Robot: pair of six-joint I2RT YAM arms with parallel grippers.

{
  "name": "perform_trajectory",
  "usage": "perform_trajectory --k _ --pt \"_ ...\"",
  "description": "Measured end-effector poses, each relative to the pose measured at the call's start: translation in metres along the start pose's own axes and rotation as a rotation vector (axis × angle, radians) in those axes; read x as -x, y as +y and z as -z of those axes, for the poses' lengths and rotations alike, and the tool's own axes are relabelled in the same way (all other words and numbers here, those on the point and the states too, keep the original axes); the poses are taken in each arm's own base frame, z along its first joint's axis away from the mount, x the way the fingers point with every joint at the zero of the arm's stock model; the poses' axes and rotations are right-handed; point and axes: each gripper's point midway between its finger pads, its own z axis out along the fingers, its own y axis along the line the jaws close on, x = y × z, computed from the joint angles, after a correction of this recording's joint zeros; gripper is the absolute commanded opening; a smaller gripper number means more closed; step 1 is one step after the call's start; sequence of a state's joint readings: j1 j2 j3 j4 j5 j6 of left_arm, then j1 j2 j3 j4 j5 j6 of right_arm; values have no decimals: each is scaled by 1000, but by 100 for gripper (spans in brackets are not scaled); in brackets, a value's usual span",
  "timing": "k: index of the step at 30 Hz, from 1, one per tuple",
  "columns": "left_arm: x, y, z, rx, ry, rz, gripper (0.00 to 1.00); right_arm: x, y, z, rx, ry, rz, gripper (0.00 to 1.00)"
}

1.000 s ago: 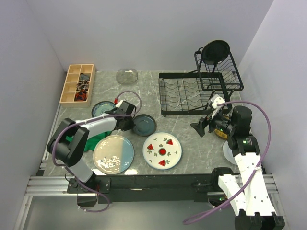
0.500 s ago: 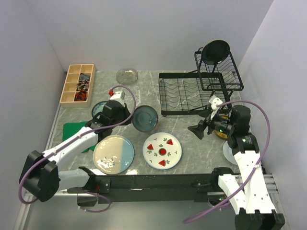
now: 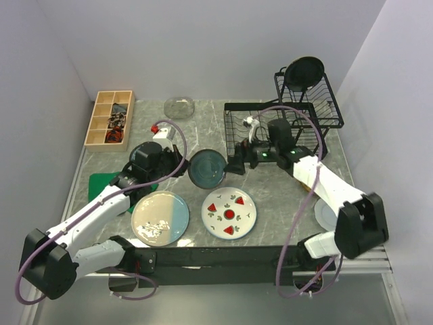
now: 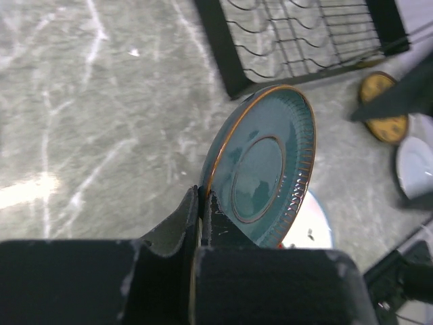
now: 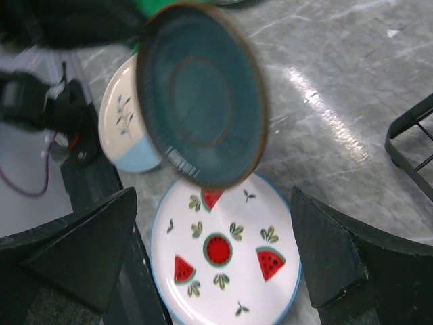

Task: Load the plates into the dish rack
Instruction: Pass the plate from the left arm to the right

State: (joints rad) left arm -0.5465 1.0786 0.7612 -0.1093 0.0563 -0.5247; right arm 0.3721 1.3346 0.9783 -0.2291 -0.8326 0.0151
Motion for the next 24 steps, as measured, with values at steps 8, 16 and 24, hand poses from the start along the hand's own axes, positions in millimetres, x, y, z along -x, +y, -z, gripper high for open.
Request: perform_trajectory --k 8,16,24 --pt "-1 -17 2 -86 19 25 1 19 -31 -35 -87 -14 -152 86" --pt "4 -28 2 -138 6 38 1 21 -23 -51 25 14 -248 26" --pt "7 -20 3 -129 4 46 44 21 -6 -45 131 51 -205 0"
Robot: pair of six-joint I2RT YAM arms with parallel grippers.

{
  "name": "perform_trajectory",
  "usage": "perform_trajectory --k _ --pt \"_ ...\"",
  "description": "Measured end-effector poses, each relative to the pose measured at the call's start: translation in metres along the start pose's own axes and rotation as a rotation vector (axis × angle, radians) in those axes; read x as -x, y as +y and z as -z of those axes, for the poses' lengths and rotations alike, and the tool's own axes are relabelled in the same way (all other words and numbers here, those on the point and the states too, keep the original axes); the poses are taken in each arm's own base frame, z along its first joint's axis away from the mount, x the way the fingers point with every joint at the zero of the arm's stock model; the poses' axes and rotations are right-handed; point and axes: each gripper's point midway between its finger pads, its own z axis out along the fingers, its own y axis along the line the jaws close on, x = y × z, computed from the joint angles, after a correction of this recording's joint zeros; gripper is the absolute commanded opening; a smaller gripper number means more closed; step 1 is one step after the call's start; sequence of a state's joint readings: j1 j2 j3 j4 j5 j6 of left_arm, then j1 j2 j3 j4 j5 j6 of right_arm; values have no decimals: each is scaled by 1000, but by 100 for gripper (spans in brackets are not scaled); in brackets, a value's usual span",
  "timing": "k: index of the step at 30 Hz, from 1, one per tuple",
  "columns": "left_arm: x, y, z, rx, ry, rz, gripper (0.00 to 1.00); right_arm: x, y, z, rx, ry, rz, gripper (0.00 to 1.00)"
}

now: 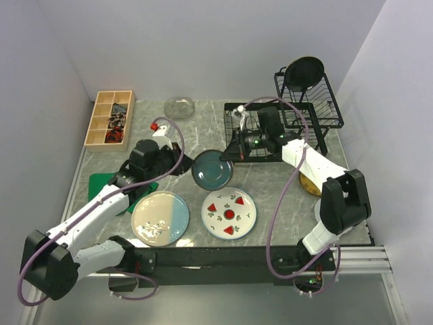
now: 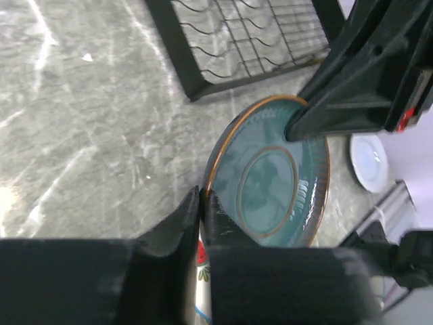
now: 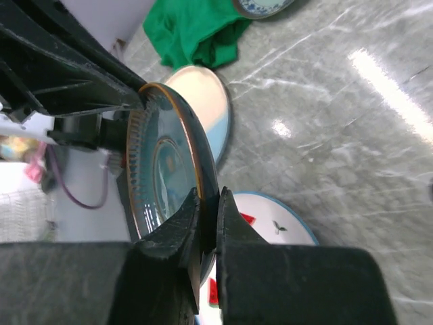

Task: Load the plates into the dish rack
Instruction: Pass the plate from the left arm to the right, then insert the plate into the dish rack

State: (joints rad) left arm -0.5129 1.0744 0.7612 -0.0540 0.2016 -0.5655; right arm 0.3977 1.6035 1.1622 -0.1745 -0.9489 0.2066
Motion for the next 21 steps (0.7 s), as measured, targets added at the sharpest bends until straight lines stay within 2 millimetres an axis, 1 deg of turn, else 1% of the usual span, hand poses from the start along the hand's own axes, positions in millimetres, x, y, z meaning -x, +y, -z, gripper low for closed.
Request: perform_trajectory --k 2,3,5,6,7,8,10,12,13,16,18,21 --pt "3 -3 0 -28 0 4 61 8 4 6 -13 19 64 0" --pt "7 -4 1 -40 -8 2 72 13 6 9 -30 27 112 0" --pt "18 -5 3 -56 -26 -17 81 31 12 21 -79 31 215 0" --pt "26 -7 4 -67 -42 -26 88 47 16 31 -126 27 300 0" --pt "33 -8 5 -72 -56 -35 91 61 21 40 -163 21 367 0" --pt "41 -8 7 -78 -76 -48 92 74 27 49 -196 12 428 0" --pt "51 -8 8 -82 -108 -59 95 108 41 74 -290 -12 575 0" --pt "60 -6 8 -77 -137 -64 98 145 62 107 -399 -54 730 0" --pt "62 -5 7 -74 -145 -65 98 158 71 119 -441 -72 788 0" --pt "69 -1 1 -45 -151 -61 100 197 99 166 -608 -150 964 0" --pt "76 3 -2 -16 -160 -73 100 213 109 193 -711 -185 1057 0" --pt "92 8 1 34 -211 -116 99 224 114 232 -860 -168 1208 0"
